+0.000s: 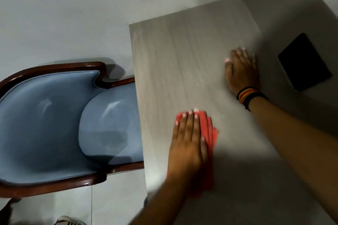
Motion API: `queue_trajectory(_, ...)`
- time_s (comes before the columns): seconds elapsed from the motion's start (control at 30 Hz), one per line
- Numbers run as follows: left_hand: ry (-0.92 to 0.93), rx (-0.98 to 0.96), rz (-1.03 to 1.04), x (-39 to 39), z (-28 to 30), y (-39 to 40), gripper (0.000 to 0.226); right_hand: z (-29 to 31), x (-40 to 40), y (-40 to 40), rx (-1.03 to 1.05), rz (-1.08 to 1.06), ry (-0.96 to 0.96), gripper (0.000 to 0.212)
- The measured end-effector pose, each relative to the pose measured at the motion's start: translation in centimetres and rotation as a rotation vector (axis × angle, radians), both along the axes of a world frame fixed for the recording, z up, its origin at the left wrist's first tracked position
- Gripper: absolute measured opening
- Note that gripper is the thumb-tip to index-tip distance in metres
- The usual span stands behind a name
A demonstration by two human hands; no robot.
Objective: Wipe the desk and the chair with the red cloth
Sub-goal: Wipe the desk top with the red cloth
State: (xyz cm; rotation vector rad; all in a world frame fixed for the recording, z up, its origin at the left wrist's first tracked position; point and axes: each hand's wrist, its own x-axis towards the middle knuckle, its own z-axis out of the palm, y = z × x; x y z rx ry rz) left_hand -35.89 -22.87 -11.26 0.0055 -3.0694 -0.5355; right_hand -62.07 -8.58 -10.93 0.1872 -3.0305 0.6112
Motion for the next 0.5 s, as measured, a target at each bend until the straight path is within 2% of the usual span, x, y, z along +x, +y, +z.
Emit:
queue_trajectory(0.1,0.042,-0.006,0.003,-10.4,0.4,-1.0,0.064,-0.1,-0.8,1.2,0.002,0.075,-0.004,0.051)
queue_trajectory(0.2,0.037,-0.012,0.017,-20.0,1.0,-2.1,0.062,-0.5,-0.9,3.5,0.088,0.225,0.033,0.053)
queue_trajectory(0.3,0.015,-0.050,0.027,-25.5,1.1,-2.5,0.062,-0.9,-0.9,4.2,0.037,0.240,0.085,0.052)
queue_trajectory(0.4,0.011,-0.100,0.038,-23.8,0.9,-1.7,0.064,-1.0,-1.1,3.7,-0.002,0.222,0.070,0.052)
queue_trajectory(0.5,0.045,-0.079,0.005,-15.9,0.8,1.4,0.064,-0.6,-1.0,3.8,-0.023,0.220,0.056,0.051)
